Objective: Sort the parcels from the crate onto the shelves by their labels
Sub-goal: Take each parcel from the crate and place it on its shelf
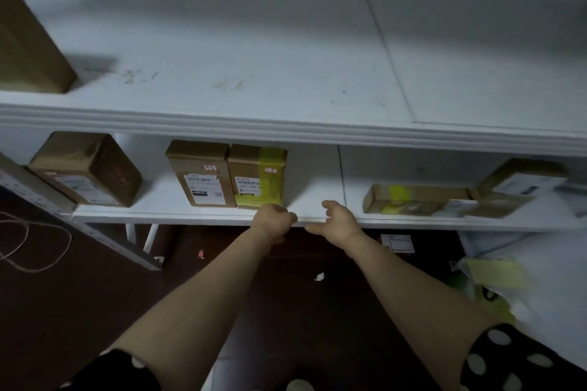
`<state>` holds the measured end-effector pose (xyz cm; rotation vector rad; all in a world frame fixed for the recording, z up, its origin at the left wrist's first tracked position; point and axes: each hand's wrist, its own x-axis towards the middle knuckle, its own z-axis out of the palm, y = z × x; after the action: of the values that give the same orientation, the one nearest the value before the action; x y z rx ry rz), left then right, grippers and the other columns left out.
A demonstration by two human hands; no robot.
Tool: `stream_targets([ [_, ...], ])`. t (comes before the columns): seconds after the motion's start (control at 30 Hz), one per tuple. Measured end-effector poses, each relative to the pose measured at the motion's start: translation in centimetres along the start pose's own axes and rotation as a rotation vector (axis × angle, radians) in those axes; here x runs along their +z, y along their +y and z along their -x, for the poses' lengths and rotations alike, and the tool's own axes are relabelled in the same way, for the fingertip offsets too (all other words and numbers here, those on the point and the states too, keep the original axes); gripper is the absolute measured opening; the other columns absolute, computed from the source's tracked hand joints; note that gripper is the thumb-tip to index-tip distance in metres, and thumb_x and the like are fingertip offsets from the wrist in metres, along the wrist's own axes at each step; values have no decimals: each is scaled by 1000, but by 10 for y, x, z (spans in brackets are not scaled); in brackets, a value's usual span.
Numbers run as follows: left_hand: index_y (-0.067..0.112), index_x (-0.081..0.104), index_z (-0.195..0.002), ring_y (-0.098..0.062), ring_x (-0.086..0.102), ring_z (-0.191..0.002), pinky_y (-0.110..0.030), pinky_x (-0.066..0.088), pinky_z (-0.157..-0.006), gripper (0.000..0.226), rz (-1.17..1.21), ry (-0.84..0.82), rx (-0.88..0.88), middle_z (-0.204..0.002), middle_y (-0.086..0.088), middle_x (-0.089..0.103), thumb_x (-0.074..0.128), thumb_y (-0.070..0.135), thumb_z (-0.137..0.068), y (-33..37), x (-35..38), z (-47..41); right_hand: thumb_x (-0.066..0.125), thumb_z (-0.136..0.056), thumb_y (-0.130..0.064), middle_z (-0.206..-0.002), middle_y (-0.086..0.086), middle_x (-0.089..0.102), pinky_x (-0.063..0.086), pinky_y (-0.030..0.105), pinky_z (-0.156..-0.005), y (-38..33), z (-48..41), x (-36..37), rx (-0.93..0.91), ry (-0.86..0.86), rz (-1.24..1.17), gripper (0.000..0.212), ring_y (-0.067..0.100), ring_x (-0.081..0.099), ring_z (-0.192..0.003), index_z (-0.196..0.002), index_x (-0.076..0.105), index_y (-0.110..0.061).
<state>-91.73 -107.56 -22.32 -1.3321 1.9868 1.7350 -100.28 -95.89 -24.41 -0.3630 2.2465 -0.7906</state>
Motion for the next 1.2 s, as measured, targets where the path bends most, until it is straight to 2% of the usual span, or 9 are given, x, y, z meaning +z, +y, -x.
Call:
stream_targets([
  [0.1,8,55,-129,-24,52,-119,-28,41,-97,41,-508,-103,233,-131,-10,56,58,21,-90,25,20,33,77,-78,-24,-146,10,41,36,30,-108,6,48,-33,32,62,-6,77,23,41,-132,-142,38,-10],
  [0.17,13,48,-137,-21,46,-128,-27,37,-102,51,-772,-153,379,-141,-6,49,57,26,-88,39,33,55,77,-77,-29,-143,9,43,38,30,-105,17,84,-53,74,121,18,76,23,44,-129,-141,40,-9],
  [0.37,20,54,-130,-23,51,-120,-32,44,-96,46,-1221,-306,757,-131,-6,55,53,35,-87,58,76,130,67,-83,-44,-136,6,50,40,30,-99,69,210,-74,300,404,-83,64,23,48,-126,-134,49,-9],
  [0.43,21,53,-130,-23,53,-118,-34,45,-95,46,-1319,-373,845,-128,-5,56,53,37,-86,52,93,158,57,-85,-57,-123,5,55,40,28,-90,90,252,-63,410,469,-144,53,24,51,-122,-118,58,-16],
  [0.53,23,53,-129,-24,51,-120,-41,39,-104,46,-1406,-497,946,-126,-3,56,54,39,-86,37,127,204,41,-87,-68,-112,5,58,41,33,-87,123,318,-39,520,596,-279,55,26,56,-114,-101,62,-19],
  [0.6,24,53,-128,-24,49,-122,-45,32,-109,45,-1459,-567,1027,-127,-2,56,54,40,-87,21,155,241,34,-91,-66,-115,6,62,41,34,-89,144,369,-22,575,703,-346,62,26,57,-112,-103,65,-14],
  [0.73,25,51,-132,-24,47,-124,-41,35,-106,51,-1576,-721,1222,-134,-2,53,53,46,-86,-31,209,337,25,-96,-60,-139,11,51,33,35,-104,189,482,17,726,882,-495,69,27,47,-127,-129,56,-8],
  [0.93,28,58,-124,-20,53,-117,-45,35,-106,44,-1611,-998,1525,-122,2,60,55,45,-85,-161,275,515,23,-99,-55,-132,12,55,34,33,-101,252,669,117,898,1145,-723,65,27,48,-125,-128,56,-7],
  [1.2,31,49,-136,-24,43,-130,-39,31,-109,55,-1720,-1385,1851,-142,-3,48,53,51,-85,-376,293,752,21,-98,-55,-133,18,54,36,33,-103,316,917,292,1259,1386,-948,71,31,49,-124,-126,57,0],
])
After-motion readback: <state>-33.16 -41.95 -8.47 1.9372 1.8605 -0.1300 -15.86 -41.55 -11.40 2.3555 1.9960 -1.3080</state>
